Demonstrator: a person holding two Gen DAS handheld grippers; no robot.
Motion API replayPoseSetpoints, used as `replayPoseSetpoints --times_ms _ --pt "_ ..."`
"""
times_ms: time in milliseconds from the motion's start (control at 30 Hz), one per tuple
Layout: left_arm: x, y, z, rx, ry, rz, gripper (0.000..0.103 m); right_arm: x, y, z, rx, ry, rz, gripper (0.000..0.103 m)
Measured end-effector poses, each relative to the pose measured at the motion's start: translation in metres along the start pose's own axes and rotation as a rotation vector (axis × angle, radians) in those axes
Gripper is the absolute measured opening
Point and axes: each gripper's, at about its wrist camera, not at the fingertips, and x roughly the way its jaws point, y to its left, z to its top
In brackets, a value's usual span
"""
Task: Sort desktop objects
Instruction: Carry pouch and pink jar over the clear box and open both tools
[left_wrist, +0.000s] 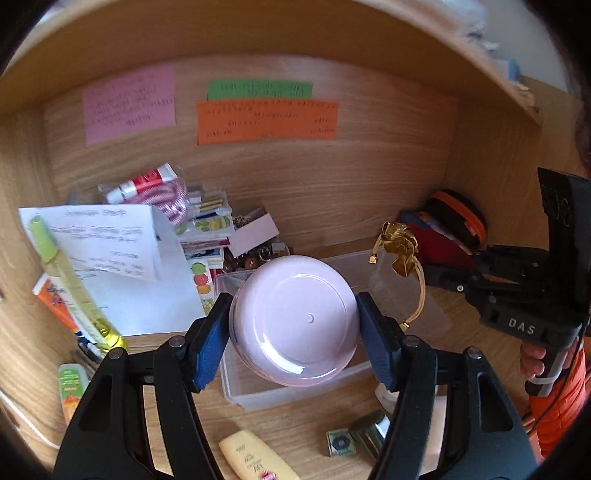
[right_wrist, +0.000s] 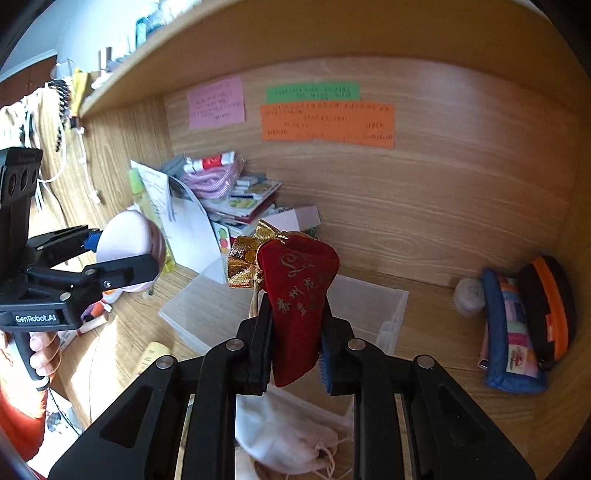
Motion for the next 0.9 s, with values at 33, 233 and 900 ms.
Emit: replayPoseSetpoints --times_ms 33,233,900 --pt "0.009 0.001 0.001 -0.001 0.015 0.001 0.066 0.005 -0.002 0.000 0.001 0.010 0.001 0.018" --pt "0.056 0.007 0.002 -0.012 0.094 0.001 0.066 0.042 -0.016 0.000 0.003 0.078 -0.010 0.019" --pt "0.151 0.012 0.000 0.033 0.299 0.017 0.066 0.120 -0.035 -0.007 -0.055 0.241 -0.039 0.022"
